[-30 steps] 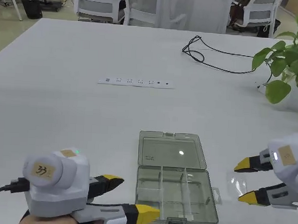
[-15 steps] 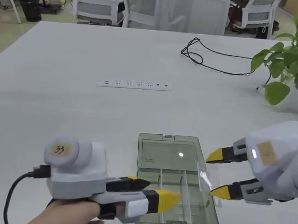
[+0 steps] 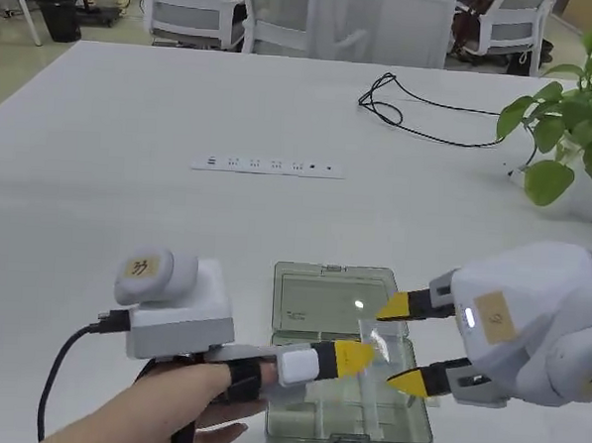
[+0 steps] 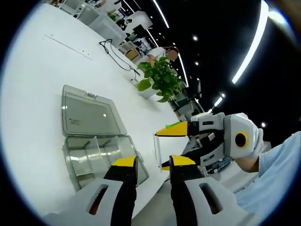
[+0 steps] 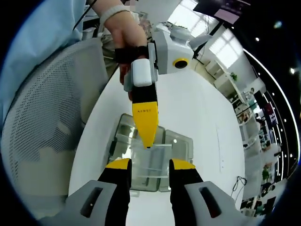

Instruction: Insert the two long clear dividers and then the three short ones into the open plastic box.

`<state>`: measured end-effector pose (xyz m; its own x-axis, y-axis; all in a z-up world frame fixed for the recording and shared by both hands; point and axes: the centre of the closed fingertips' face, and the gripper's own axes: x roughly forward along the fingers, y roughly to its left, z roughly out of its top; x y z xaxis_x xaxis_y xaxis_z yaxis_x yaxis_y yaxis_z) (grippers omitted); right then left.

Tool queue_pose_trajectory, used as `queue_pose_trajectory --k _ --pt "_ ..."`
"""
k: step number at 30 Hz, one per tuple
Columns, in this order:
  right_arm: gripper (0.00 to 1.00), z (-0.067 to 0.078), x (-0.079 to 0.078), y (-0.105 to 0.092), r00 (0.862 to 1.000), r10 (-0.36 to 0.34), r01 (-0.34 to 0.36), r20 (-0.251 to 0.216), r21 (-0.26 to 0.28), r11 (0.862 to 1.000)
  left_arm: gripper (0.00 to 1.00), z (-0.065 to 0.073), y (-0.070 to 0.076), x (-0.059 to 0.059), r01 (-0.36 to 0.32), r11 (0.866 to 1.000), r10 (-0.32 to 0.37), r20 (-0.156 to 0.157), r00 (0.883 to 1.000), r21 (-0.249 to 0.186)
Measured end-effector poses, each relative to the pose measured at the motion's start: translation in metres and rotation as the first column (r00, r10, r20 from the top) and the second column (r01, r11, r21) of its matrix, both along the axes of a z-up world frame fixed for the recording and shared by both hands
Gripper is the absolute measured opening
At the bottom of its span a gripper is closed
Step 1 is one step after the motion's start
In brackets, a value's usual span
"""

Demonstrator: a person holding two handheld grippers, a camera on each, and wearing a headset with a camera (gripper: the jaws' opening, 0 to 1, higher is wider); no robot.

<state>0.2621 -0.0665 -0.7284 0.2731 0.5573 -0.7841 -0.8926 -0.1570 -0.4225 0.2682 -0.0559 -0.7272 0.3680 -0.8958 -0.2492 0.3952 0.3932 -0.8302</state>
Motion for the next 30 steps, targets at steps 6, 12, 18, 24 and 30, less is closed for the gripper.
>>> queue_pose_trajectory --k 6,12,18,24,30 --pt "0.32 0.0009 0.0003 0.0042 1.000 0.013 -0.013 0.018 -0.006 1.000 0.15 -0.0027 0.0000 0.0008 -0.025 0.999 0.024 -0.036 0.999 -0.022" --pt "0.32 0.0003 -0.0013 0.0084 1.000 0.017 -0.017 0.017 -0.006 1.000 0.09 -0.0057 -0.0008 -0.0020 -0.020 1.000 0.019 -0.048 0.999 -0.022" --pt "0.32 -0.0012 -0.0031 0.0100 1.000 0.024 -0.023 0.020 -0.016 1.000 0.03 -0.0054 -0.0026 -0.0034 -0.015 1.000 0.014 -0.052 0.999 -0.027" --pt "0.32 -0.0014 -0.0048 0.0091 1.000 0.023 -0.022 0.018 -0.021 1.000 0.00 -0.0039 -0.0056 -0.0058 -0.006 0.999 0.004 -0.051 0.999 -0.036" --pt "0.32 -0.0009 -0.0069 0.0085 1.000 0.023 -0.023 0.019 -0.022 1.000 0.00 -0.0038 -0.0066 -0.0074 0.004 0.999 -0.006 -0.061 0.998 -0.040"
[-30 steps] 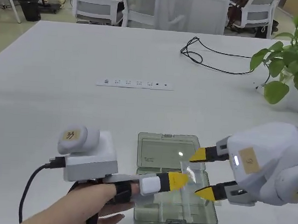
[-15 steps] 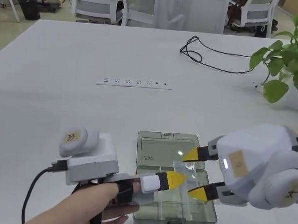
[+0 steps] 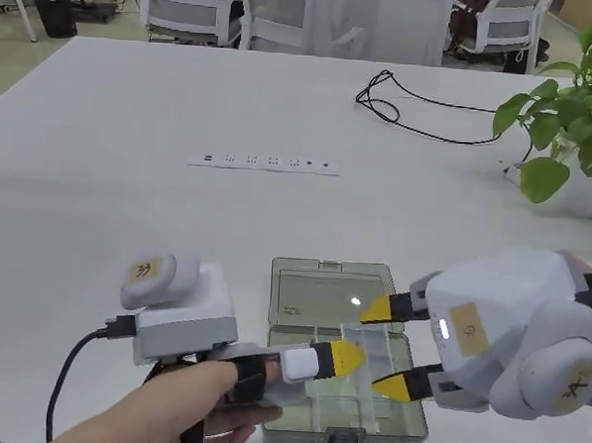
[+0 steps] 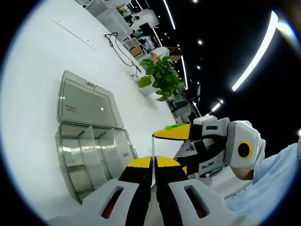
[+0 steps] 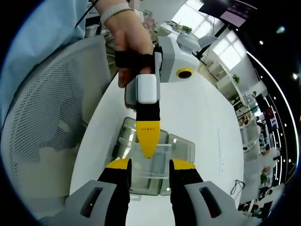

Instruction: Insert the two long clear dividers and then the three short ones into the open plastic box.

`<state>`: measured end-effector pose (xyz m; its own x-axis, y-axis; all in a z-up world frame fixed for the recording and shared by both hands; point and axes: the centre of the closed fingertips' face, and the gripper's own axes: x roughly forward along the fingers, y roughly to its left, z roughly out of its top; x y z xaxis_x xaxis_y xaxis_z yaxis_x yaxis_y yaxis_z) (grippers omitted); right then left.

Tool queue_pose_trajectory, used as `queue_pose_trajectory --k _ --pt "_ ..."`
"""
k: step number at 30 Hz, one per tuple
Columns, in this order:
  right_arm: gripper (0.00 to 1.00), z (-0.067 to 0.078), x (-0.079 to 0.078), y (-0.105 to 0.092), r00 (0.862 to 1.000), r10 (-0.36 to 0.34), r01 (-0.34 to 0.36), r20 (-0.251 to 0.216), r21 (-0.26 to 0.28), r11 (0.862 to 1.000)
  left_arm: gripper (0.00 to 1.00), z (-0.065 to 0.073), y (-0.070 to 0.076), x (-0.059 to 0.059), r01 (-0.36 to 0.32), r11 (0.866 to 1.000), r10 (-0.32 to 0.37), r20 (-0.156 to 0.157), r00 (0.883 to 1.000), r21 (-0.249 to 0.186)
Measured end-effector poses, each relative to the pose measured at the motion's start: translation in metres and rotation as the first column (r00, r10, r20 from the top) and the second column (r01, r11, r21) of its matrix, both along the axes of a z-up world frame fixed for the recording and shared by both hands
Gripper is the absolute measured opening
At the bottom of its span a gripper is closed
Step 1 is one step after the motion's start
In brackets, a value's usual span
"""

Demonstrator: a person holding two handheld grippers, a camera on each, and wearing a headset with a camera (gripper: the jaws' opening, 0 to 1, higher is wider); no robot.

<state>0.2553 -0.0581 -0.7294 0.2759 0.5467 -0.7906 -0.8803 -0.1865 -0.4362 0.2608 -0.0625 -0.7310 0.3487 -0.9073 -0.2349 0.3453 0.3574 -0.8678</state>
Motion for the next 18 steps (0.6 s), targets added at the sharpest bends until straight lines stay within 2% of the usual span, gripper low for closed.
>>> queue_pose_trajectory --k 6,9,13,16,18 --pt "0.33 0.000 0.000 0.001 1.000 -0.005 0.005 -0.006 0.011 1.000 0.00 0.001 0.001 -0.001 0.006 1.000 -0.006 0.007 1.000 0.007" --pt "0.34 0.005 0.000 0.005 0.998 -0.041 0.044 -0.049 0.062 0.997 0.00 0.001 0.002 0.000 0.006 1.000 -0.006 0.012 1.000 0.004" --pt "0.44 0.012 0.005 0.007 0.994 -0.070 0.080 -0.085 0.113 0.990 0.00 0.002 0.002 -0.001 0.017 1.000 -0.018 0.031 0.999 0.009" --pt "0.46 0.016 0.008 0.005 0.990 -0.089 0.103 -0.107 0.133 0.986 0.00 0.001 0.002 -0.002 0.036 0.999 -0.037 0.060 0.998 0.022" --pt "0.46 0.018 0.008 0.004 0.988 -0.095 0.113 -0.123 0.144 0.983 0.00 0.001 0.003 -0.005 0.054 0.998 -0.057 0.090 0.994 0.033"
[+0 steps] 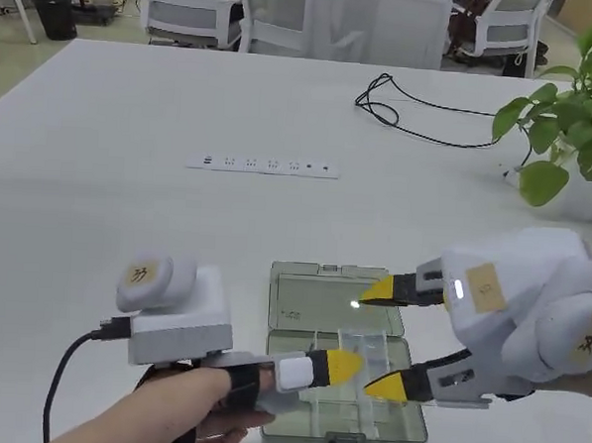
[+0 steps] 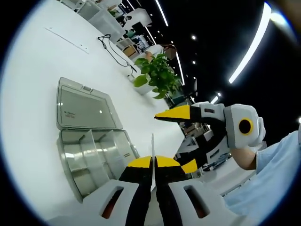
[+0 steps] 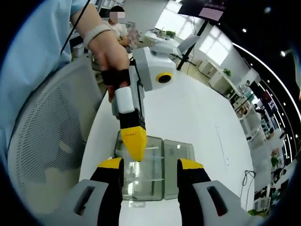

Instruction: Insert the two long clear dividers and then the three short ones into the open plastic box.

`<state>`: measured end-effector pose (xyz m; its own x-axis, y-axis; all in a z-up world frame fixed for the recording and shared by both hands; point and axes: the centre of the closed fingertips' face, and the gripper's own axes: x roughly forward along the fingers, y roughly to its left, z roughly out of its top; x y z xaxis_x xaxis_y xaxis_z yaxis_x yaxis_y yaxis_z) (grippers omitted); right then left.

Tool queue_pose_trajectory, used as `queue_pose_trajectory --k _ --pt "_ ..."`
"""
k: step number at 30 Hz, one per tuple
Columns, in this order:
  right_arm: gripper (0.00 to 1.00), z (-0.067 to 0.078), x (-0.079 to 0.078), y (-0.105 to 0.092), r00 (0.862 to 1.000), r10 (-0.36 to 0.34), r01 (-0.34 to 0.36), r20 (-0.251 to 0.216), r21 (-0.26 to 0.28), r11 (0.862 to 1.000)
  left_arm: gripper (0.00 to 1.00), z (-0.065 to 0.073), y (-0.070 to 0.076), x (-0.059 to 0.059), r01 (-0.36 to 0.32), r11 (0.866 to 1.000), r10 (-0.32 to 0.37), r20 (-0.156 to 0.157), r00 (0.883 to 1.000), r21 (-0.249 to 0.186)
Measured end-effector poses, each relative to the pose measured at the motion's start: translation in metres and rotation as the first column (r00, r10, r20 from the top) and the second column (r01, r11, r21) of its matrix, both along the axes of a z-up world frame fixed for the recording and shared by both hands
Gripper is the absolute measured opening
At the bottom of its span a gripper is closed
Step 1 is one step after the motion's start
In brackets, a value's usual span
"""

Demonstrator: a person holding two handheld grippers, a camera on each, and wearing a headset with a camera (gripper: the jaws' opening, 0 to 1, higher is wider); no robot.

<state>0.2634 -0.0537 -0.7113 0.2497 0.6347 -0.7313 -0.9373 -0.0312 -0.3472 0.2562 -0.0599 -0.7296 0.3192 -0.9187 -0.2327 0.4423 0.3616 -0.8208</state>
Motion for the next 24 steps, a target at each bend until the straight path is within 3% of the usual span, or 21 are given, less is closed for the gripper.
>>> queue_pose_trajectory --k 3,7,14,16,19,20,21,24 --pt "0.45 0.005 0.001 -0.002 0.999 -0.023 0.025 -0.045 0.029 0.999 0.00 0.002 0.001 -0.003 0.029 0.999 -0.030 0.060 0.998 0.021" --pt "0.45 0.014 0.002 -0.004 0.994 -0.042 0.049 -0.099 0.072 0.996 0.00 0.002 0.003 -0.009 0.072 0.996 -0.078 0.117 0.990 0.055" --pt "0.40 0.019 -0.003 -0.005 0.982 -0.024 0.039 -0.186 0.077 0.996 0.00 0.008 0.007 -0.013 0.133 0.985 -0.157 0.260 0.953 0.109" --pt "0.39 0.022 -0.004 -0.002 0.978 -0.021 0.040 -0.206 0.091 0.995 0.00 0.012 0.008 -0.014 0.152 0.979 -0.188 0.322 0.928 0.133" --pt "0.36 0.024 -0.007 0.000 0.973 -0.008 0.029 -0.231 0.088 0.996 0.00 0.014 0.009 -0.016 0.173 0.970 -0.226 0.383 0.896 0.168" --pt "0.35 0.023 -0.009 0.000 0.970 0.002 0.017 -0.242 0.077 0.997 0.00 0.014 0.009 -0.018 0.185 0.964 -0.250 0.408 0.878 0.191" --pt "0.34 0.023 -0.010 0.000 0.969 0.004 0.014 -0.247 0.069 0.998 0.00 0.015 0.009 -0.019 0.191 0.960 -0.262 0.423 0.868 0.203" --pt "0.30 0.019 -0.017 0.001 0.961 0.031 -0.022 -0.276 0.035 0.999 0.00 0.015 0.009 -0.022 0.216 0.942 -0.319 0.483 0.815 0.257"
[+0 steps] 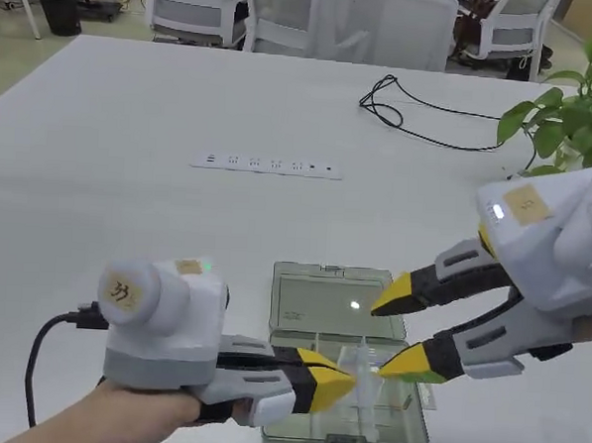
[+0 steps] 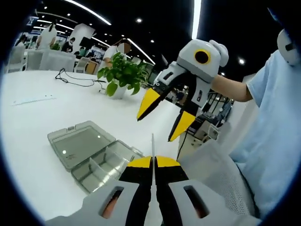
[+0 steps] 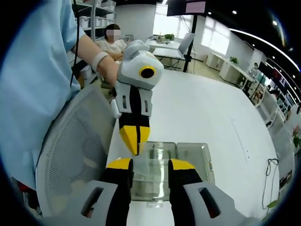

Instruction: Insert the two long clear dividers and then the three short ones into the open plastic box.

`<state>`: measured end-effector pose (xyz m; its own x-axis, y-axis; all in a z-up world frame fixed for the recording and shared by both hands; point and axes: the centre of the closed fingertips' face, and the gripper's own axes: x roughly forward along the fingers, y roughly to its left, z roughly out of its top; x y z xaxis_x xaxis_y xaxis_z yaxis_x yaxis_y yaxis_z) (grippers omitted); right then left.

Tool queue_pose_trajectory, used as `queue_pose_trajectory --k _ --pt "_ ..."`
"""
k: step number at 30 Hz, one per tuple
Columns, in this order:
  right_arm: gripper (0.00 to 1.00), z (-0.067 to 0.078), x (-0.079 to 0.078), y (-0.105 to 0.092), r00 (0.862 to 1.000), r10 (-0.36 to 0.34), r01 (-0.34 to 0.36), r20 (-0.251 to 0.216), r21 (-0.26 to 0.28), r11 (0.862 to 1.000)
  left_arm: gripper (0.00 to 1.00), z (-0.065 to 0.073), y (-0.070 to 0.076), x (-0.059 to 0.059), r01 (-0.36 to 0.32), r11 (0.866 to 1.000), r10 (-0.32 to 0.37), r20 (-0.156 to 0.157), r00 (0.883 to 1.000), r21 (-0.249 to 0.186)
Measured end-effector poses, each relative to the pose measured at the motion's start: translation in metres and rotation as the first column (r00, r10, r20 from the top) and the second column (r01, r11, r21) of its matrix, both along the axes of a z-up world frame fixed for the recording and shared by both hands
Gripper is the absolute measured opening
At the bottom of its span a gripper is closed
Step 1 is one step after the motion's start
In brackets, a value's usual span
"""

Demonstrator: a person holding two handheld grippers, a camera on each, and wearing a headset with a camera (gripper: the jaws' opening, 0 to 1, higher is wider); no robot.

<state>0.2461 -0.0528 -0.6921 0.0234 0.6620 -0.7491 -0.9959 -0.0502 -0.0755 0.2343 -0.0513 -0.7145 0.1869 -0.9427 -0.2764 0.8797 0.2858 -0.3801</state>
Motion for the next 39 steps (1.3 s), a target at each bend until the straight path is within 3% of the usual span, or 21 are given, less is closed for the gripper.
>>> queue_pose_trajectory --k 3,5,7,9,14,25,37,39 --pt "0.27 -0.003 -0.002 0.000 1.000 0.021 -0.021 -0.006 -0.018 1.000 0.00 -0.002 0.001 0.000 0.008 0.999 -0.010 0.057 0.998 0.048" --pt "0.25 -0.005 -0.005 -0.001 0.999 0.039 -0.040 -0.026 -0.035 0.999 0.00 0.000 0.000 -0.001 0.021 0.998 -0.028 0.115 0.993 0.060" --pt "0.22 -0.006 -0.008 0.000 0.998 0.052 -0.054 -0.035 -0.046 0.998 0.00 -0.005 0.000 -0.006 0.051 0.993 -0.067 0.146 0.987 0.110" --pt "0.20 -0.008 -0.011 0.001 0.997 0.064 -0.067 -0.046 -0.060 0.996 0.00 -0.007 -0.003 -0.011 0.072 0.989 -0.091 0.153 0.984 0.126" --pt "0.17 -0.014 -0.021 -0.001 0.990 0.102 -0.112 -0.097 -0.098 0.989 0.00 -0.007 -0.003 -0.012 0.066 0.991 -0.086 0.167 0.982 0.120" --pt "0.09 -0.017 -0.026 -0.003 0.984 0.123 -0.140 -0.126 -0.131 0.981 0.00 -0.002 -0.006 -0.014 0.076 0.990 -0.100 0.218 0.971 0.115" --pt "0.03 -0.019 -0.032 -0.003 0.977 0.135 -0.161 -0.164 -0.161 0.974 0.00 -0.002 -0.009 -0.017 0.089 0.989 -0.114 0.232 0.966 0.115" --pt "0.02 -0.019 -0.031 -0.002 0.978 0.143 -0.167 -0.151 -0.161 0.973 0.00 -0.002 -0.008 -0.016 0.082 0.990 -0.108 0.238 0.965 0.117"
